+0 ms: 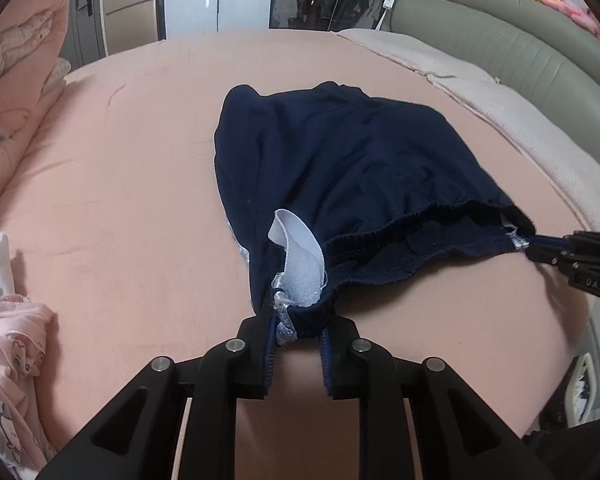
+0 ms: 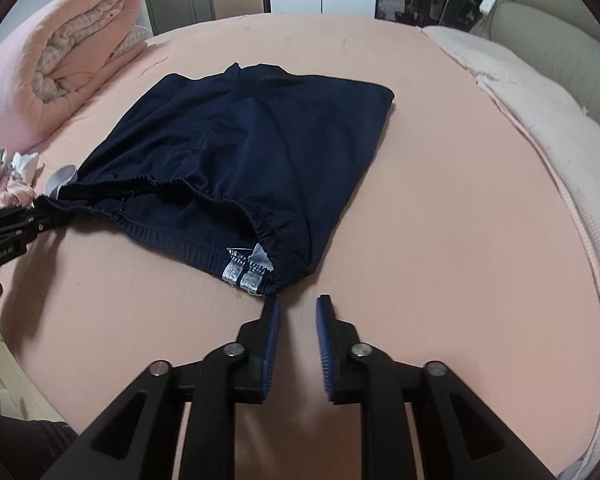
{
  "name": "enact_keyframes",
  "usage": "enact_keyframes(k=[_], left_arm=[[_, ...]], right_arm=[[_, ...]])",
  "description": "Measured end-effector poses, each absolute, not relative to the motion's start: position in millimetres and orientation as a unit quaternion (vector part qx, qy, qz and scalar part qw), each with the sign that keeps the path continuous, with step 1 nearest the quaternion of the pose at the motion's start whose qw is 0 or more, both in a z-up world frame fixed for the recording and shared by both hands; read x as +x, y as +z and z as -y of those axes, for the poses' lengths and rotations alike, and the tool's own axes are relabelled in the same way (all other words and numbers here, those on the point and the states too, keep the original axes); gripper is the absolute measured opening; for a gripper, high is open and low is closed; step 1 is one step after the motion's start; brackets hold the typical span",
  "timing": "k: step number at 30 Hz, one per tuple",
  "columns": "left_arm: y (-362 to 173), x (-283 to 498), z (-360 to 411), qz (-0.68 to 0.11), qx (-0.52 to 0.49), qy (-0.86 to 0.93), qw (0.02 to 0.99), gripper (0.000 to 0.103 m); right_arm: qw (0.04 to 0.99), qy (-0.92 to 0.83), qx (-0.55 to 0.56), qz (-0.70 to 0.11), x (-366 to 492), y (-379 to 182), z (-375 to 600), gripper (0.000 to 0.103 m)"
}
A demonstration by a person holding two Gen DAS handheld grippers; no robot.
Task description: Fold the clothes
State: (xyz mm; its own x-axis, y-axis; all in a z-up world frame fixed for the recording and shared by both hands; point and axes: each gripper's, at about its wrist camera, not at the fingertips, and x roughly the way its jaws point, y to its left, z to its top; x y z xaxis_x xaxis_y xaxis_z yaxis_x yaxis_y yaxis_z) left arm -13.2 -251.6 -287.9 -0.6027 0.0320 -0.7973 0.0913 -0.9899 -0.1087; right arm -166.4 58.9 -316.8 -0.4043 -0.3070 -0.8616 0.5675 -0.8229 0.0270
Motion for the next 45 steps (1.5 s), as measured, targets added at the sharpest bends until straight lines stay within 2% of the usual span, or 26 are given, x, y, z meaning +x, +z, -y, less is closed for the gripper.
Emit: enact_keyframes(k=[2,3,4,5,7,9,22,35,45], left_arm=[[-287.7,-12.2,252.6,-0.077,0.448,-0.890,0.014,0.020],[-287.6,-11.7,253.1,-0.081,0.450,-0.889,0.013,0.023],[-287.5,-11.2,253.5,-0.085,0.451,-0.888,0.011,0.032],[-287.4,-10.8,254.0,-0.089,0.453,-0.887,0.010,0.038],[-285.9,-8.5,252.5,-0.087,0.450,-0.889,0.004,0.071],[-284.3,-6.2,250.8,-0.085,0.448,-0.890,-0.003,0.082],[-258.3,-5.7,254.8,-0.091,0.416,-0.905,0.020,0.082],[-275.3,-23.1,244.4,-0.054,0.435,-0.897,0.064,0.082],[-287.5,-26.0,251.4,-0.068,0.446,-0.888,0.090,0.082]], right_arm=[[0.261,-0.827,0.478,-0.139,-165.3,-315.2,-59.5,0.048],[0.260,-0.827,0.477,-0.143,-164.0,-314.4,-59.3,0.055],[0.259,-0.827,0.476,-0.147,-162.6,-313.7,-59.1,0.063],[0.260,-0.827,0.475,-0.153,-160.5,-313.5,-58.4,0.064],[0.262,-0.824,0.477,-0.157,-158.5,-313.9,-57.6,0.064],[0.263,-0.823,0.478,-0.156,-157.5,-313.7,-57.4,0.064],[0.252,-0.843,0.456,-0.134,-162.5,-287.8,-56.3,0.065],[0.228,-0.844,0.466,-0.133,-177.6,-303.1,-50.9,0.066],[0.222,-0.848,0.462,-0.134,-182.5,-313.2,-47.4,0.066]])
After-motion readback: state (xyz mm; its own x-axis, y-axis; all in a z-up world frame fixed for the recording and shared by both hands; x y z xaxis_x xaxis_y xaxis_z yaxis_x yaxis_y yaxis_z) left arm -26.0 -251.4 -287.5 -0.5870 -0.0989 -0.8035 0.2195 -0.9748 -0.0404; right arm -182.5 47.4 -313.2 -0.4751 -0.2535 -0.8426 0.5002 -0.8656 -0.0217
